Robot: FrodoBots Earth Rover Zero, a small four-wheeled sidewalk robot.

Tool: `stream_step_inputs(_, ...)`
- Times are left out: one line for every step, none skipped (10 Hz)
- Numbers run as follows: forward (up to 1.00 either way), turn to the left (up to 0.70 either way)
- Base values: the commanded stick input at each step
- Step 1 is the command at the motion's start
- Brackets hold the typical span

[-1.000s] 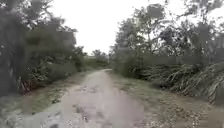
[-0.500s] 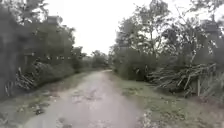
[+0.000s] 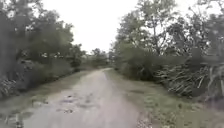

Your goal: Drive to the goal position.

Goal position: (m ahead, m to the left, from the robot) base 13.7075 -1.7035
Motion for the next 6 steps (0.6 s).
stream_step_inputs(0.7,0.0)
stream_step_inputs(0.7,0.0)
stream_step_inputs(0.7,0.0)
stream_step_inputs(0.7,0.0)
stream_step_inputs(0.7,0.0)
stream_step_inputs(0.7,0.0)
